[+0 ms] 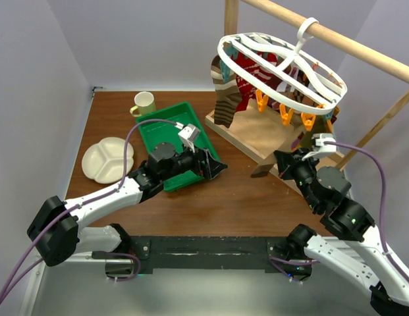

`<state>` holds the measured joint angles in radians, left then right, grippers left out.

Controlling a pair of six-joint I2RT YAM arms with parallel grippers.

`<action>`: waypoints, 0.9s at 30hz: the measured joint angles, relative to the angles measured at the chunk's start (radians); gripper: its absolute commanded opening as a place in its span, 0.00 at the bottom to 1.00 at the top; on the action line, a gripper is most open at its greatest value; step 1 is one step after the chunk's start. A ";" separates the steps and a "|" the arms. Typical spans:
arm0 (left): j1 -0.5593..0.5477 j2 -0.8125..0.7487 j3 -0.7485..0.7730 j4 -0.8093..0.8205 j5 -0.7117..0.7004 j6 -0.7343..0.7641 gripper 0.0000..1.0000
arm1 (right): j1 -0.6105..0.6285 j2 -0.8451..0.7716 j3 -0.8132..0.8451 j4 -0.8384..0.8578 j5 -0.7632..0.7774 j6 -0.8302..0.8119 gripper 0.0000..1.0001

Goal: Remove the socks clipped to the hanger
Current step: Remove the sock from the hanger.

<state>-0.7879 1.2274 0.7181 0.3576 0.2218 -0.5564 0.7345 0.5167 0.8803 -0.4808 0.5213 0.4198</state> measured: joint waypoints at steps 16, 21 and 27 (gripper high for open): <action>0.000 -0.016 0.036 0.057 0.107 0.049 0.98 | 0.000 0.207 -0.028 0.271 -0.471 -0.047 0.00; 0.000 0.000 0.086 0.087 0.137 0.078 0.99 | 0.000 0.207 -0.028 0.293 -0.513 -0.045 0.00; 0.000 0.090 0.138 0.139 0.203 0.088 0.99 | 0.000 0.189 -0.029 0.294 -0.536 -0.032 0.00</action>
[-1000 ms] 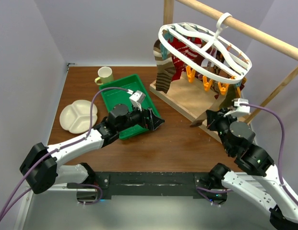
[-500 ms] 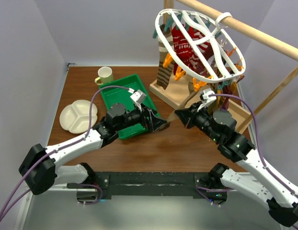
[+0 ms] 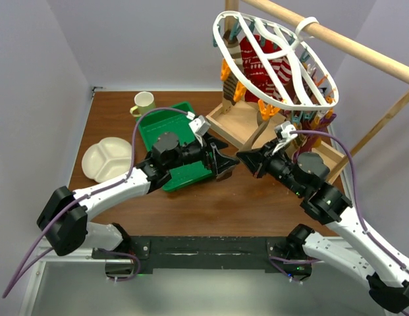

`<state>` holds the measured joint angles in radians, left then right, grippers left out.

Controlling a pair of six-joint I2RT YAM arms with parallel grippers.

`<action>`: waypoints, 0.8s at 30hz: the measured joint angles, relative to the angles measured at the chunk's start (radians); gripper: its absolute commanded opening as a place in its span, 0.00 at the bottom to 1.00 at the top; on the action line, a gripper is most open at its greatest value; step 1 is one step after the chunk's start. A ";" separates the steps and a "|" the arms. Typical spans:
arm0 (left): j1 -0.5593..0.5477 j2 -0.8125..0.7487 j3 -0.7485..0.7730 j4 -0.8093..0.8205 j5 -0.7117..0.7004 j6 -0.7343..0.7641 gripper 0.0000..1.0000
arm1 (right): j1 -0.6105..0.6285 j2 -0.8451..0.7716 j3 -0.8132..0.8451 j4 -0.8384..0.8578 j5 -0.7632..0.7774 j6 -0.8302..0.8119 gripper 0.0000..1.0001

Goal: Remove the socks clipped to the hanger
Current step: Remove the sock from the hanger.

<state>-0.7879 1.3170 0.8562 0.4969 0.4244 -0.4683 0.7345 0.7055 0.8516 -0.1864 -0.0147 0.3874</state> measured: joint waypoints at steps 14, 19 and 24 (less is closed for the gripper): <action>-0.007 0.092 -0.010 0.194 0.145 -0.120 0.35 | 0.000 -0.055 -0.093 0.071 0.013 0.041 0.00; -0.025 0.111 -0.014 0.203 0.159 -0.148 0.00 | 0.000 -0.097 -0.150 0.110 0.029 0.058 0.00; -0.042 0.109 -0.014 0.171 0.128 -0.138 0.00 | 0.000 -0.123 -0.182 0.134 0.056 0.072 0.40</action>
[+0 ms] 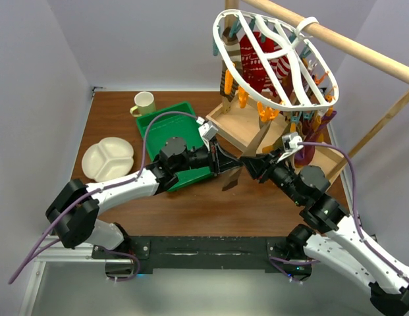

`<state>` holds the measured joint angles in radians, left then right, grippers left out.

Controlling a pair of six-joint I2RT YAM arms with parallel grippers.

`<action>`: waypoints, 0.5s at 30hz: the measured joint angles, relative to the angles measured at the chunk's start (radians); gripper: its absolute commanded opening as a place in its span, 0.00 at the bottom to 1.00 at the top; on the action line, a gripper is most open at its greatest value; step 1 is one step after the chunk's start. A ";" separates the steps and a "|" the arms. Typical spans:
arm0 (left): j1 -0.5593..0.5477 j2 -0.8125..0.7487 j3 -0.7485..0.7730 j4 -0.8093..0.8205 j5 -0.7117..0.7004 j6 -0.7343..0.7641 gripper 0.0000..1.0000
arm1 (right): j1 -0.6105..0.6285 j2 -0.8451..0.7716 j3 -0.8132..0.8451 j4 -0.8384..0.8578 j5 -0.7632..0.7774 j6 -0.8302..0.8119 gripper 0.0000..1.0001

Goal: Remove the socks clipped to the hanger
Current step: Remove the sock from the hanger.

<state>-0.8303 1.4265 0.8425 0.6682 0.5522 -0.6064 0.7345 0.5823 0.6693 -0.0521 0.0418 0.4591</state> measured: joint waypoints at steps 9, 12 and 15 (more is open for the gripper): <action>-0.020 -0.016 0.006 -0.119 -0.137 0.046 0.00 | 0.000 -0.080 -0.016 0.004 0.106 -0.011 0.61; -0.021 -0.017 0.011 -0.131 -0.151 0.050 0.00 | 0.000 -0.083 0.004 -0.002 0.151 -0.029 0.61; -0.022 -0.017 0.019 -0.136 -0.160 0.050 0.00 | 0.000 -0.077 0.035 -0.008 0.212 -0.046 0.60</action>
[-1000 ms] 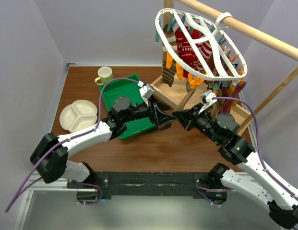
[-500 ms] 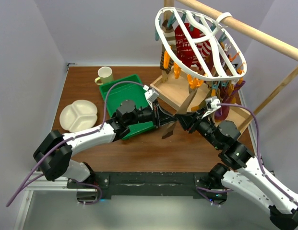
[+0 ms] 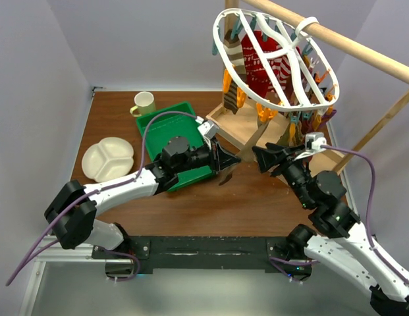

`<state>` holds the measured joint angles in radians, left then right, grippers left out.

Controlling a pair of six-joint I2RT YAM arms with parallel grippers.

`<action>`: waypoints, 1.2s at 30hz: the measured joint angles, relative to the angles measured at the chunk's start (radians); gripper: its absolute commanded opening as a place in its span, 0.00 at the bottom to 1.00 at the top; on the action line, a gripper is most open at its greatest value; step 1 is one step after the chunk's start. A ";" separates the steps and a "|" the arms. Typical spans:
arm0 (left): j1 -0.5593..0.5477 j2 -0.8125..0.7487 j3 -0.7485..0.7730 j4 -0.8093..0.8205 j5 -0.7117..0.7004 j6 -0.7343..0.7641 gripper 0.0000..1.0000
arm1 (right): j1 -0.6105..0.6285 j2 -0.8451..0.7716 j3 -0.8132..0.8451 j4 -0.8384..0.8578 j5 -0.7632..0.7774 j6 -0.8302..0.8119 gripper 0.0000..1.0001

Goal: Remove the socks clipped to the hanger
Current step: Remove the sock from the hanger.

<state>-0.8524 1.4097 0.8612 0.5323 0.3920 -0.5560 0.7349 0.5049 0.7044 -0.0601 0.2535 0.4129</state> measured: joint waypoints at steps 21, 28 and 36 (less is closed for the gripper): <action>-0.001 0.002 0.047 -0.047 -0.011 0.018 0.00 | 0.000 0.162 0.134 0.129 0.245 -0.105 0.55; -0.002 0.012 0.052 -0.048 -0.011 0.018 0.00 | 0.000 0.160 0.143 0.143 0.245 -0.110 0.55; -0.003 0.019 0.056 -0.050 -0.010 0.018 0.00 | 0.000 0.081 0.149 0.123 0.253 -0.116 0.56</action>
<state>-0.8555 1.4284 0.9173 0.4824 0.3817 -0.5377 0.7345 0.5861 0.8536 0.0631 0.5068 0.2974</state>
